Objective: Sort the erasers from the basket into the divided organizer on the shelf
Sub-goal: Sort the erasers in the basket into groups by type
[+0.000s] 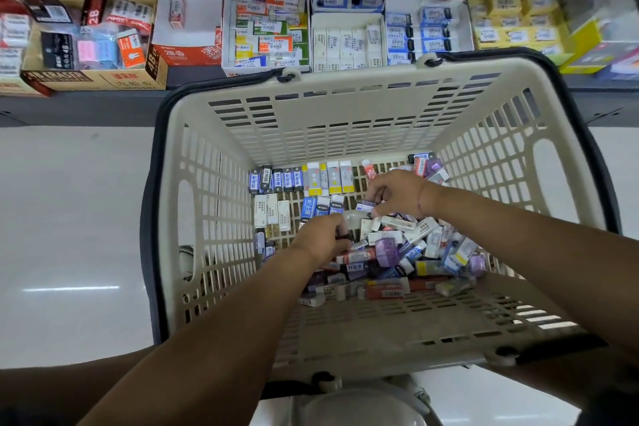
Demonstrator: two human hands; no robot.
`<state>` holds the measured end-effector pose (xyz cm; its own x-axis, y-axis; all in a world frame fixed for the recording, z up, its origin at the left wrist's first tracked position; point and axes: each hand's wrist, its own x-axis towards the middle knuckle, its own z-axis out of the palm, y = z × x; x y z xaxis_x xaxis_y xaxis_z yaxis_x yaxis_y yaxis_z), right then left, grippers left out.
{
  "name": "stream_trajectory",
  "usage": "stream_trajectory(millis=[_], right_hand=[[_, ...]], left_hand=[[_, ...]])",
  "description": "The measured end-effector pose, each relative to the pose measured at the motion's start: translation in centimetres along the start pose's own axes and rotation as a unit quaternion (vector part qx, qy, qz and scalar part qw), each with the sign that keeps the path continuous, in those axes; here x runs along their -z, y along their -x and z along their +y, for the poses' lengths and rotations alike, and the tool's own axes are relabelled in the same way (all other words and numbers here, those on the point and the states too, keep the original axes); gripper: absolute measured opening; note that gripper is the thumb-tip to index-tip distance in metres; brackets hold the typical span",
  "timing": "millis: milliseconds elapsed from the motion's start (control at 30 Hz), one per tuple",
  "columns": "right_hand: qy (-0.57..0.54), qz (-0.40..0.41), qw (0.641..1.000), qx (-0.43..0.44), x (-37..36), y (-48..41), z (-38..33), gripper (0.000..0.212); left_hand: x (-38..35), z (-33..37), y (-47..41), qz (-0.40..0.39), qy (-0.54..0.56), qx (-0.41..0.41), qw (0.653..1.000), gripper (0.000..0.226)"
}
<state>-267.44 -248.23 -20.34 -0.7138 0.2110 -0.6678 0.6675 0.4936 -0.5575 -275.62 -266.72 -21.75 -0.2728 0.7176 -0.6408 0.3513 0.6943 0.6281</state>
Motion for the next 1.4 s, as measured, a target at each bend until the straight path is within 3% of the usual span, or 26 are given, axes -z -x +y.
stream_trajectory(millis=[100,167,200,233,333,367,433,567,733,867,933,1000,1067,1100,1133,1200,1233,1300,1400], right_hand=[[-0.071,0.022,0.997,-0.002,0.2,-0.1,-0.4,0.022],[-0.141,0.069,0.988,0.000,-0.1,-0.5,-1.2,0.020],[-0.178,0.097,0.979,-0.006,-0.4,-0.7,-2.0,0.020],[-0.213,0.123,0.969,-0.017,-0.9,-1.1,-2.9,0.021],[-0.269,0.182,0.944,-0.063,-2.8,-2.8,-6.3,0.021],[-0.269,0.196,0.940,-0.077,-3.5,-3.6,-7.4,0.022],[-0.247,0.209,0.940,-0.107,-4.7,-5.1,-9.3,0.024],[-0.192,0.220,0.945,-0.148,-5.9,-6.9,-10.9,0.030],[-0.115,0.192,0.965,-0.134,-6.0,-7.5,-11.3,0.025],[-0.127,0.160,0.974,-0.102,-6.0,-7.6,-10.7,0.028],[-0.155,0.152,0.972,-0.090,-5.8,-7.4,-10.5,0.027],[-0.194,0.144,0.968,-0.071,-5.0,-6.7,-10.3,0.022],[-0.208,0.128,0.969,-0.043,-3.4,-5.4,-9.4,0.017],[-0.201,0.115,0.973,-0.024,-2.6,-4.8,-8.7,0.015],[-0.178,0.098,0.979,-0.005,-1.6,-4.0,-7.8,0.014],[-0.088,0.050,0.995,0.020,-0.1,-2.4,-5.9,0.015],[-0.042,0.023,0.999,0.021,0.4,-1.7,-4.9,0.017],[0.013,-0.025,1.000,0.011,0.7,-0.4,-3.2,0.020],[0.109,-0.072,0.991,0.034,0.3,0.7,-1.3,0.027]], left_hand=[[0.2,-0.1,0.4,0.028,0.121,0.036,0.992,0.013],[1.2,-0.2,0.7,0.102,0.256,0.097,0.957,0.013],[1.9,-0.4,0.7,0.150,0.348,0.141,0.915,0.015],[2.7,-0.6,0.6,0.194,0.452,0.182,0.851,0.015],[4.9,-1.3,0.0,0.269,0.687,0.245,0.629,0.006],[5.2,-1.4,-0.2,0.274,0.729,0.248,0.576,0.011],[5.3,-1.6,-0.7,0.269,0.769,0.246,0.525,0.015],[5.3,-1.5,-1.9,0.263,0.786,0.253,0.500,0.015],[6.2,-2.4,-3.5,0.275,0.771,0.288,0.497,0.020],[6.2,-2.7,-4.1,0.293,0.744,0.305,0.517,0.017],[5.9,-2.6,-3.8,0.281,0.748,0.266,0.540,0.023],[6.0,-2.9,-3.6,0.279,0.748,0.254,0.546,0.028],[6.0,-3.7,-3.8,0.279,0.756,0.277,0.524,0.019],[5.9,-4.2,-3.9,0.274,0.750,0.282,0.532,0.016],[5.8,-4.5,-4.2,0.258,0.735,0.270,0.565,0.024],[5.1,-4.5,-4.8,0.214,0.737,0.245,0.592,0.050],[4.9,-4.2,-4.6,0.201,0.744,0.241,0.590,0.051],[5.1,-3.5,-3.9,0.206,0.703,0.248,0.634,0.038],[5.7,-2.2,-3.7,0.229,0.729,0.274,0.584,0.019]])
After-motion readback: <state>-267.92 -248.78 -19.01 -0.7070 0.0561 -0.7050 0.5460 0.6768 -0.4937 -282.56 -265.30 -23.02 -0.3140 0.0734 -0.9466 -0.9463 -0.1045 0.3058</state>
